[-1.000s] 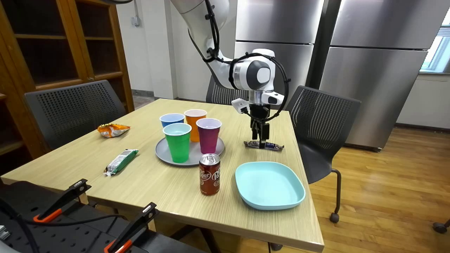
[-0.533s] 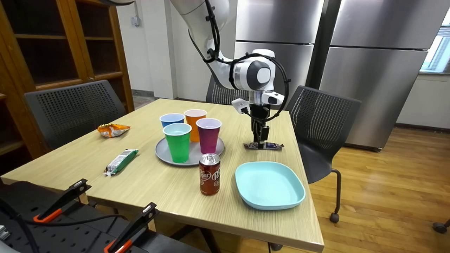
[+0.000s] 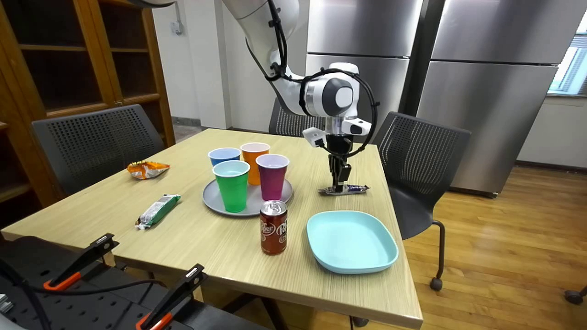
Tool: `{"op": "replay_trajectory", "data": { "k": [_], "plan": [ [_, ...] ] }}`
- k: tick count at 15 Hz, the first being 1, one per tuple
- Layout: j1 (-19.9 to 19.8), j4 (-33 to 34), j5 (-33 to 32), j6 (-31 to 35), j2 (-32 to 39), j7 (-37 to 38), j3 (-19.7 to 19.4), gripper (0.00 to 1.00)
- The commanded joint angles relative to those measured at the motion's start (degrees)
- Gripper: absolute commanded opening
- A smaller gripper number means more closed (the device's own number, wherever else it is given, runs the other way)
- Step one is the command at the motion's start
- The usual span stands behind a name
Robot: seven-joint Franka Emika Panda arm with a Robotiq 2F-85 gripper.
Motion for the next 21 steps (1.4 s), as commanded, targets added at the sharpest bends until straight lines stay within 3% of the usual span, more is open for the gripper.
{"op": "replay_trajectory", "data": {
  "k": [1,8,10,13,18,19,21],
  "plan": [
    [0.8,-1.6,-1.1,0.7,-2.2,-0.2,-0.5,0.07],
    [2.9,-10.4,-3.4,6.0,-10.2,-2.1,-1.6,0.06],
    [3.1,-14.1,-4.0,7.9,-13.2,-3.3,-1.5,0.00],
    [4.1,-18.8,-4.7,10.7,-16.3,-3.9,-2.0,0.00],
    [4.9,-22.1,-5.2,12.5,-18.0,-3.9,-2.1,0.00],
    [4.8,-22.0,-5.0,12.6,-17.7,-4.2,-1.9,0.26],
    [4.4,-21.6,-4.5,12.8,-17.2,-5.2,-1.2,0.32]
  ]
}}
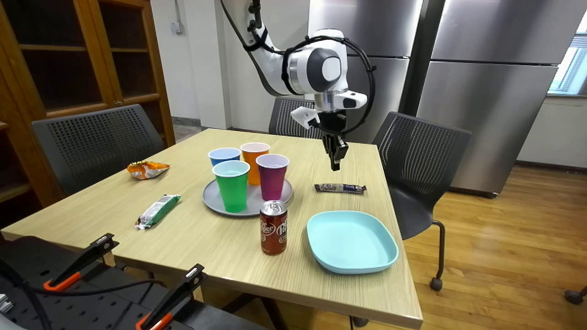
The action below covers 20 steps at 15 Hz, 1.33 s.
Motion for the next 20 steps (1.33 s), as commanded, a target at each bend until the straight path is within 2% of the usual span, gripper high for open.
{"op": "replay_trajectory", "data": {
  "k": [1,9,20],
  "plan": [
    [-0.1,-2.0,0.1,1.1,-1.7,-2.3,0.7,0.40],
    [-0.5,1.9,1.4,-0.9,0.8,-1.4,1.3,1.00],
    [-1.8,7.2,5.0,-4.1,6.0,4.7,0.3,1.00]
  ]
}}
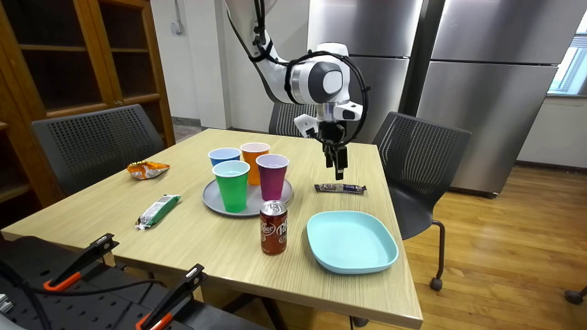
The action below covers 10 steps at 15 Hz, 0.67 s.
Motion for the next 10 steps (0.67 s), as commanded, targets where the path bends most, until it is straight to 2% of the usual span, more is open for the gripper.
{"op": "replay_trajectory", "data": {
  "k": [1,10],
  "plan": [
    [-1.3,3.6,0.8,-3.2,2.0,2.0,-0.1,1.00],
    [-2.5,8.5,0.5,-6.0,6.9,3.6,0.1,1.00]
  ]
}}
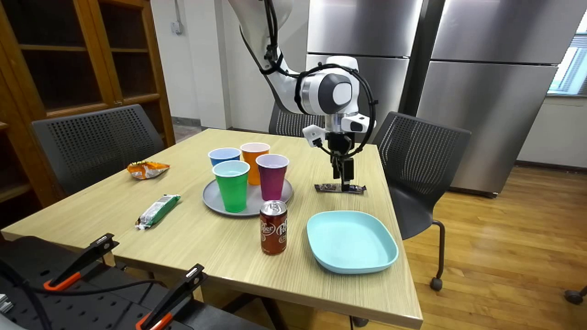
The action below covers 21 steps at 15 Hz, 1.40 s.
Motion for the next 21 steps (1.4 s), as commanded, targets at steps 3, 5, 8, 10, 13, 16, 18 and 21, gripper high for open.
{"op": "replay_trajectory", "data": {
  "k": [3,5,8,10,13,16,18,21],
  "plan": [
    [-0.1,1.6,-0.1,-0.5,1.5,0.2,0.1,1.00],
    [-0.1,1.6,-0.1,-0.5,1.7,0.2,0.1,1.00],
    [-0.1,1.6,-0.1,-0.5,1.7,0.2,0.1,1.00],
    [-0.1,1.6,-0.1,-0.5,1.7,0.2,0.1,1.00],
    [-0.1,2.7,-0.1,-1.2,2.3,0.2,0.3,1.00],
    [-0.2,4.5,0.1,-2.4,3.5,0.5,0.5,1.00],
    [-0.3,5.4,0.2,-3.0,4.0,0.4,0.8,1.00],
    [-0.4,7.2,0.2,-3.8,5.0,0.5,1.0,1.00]
  ]
}}
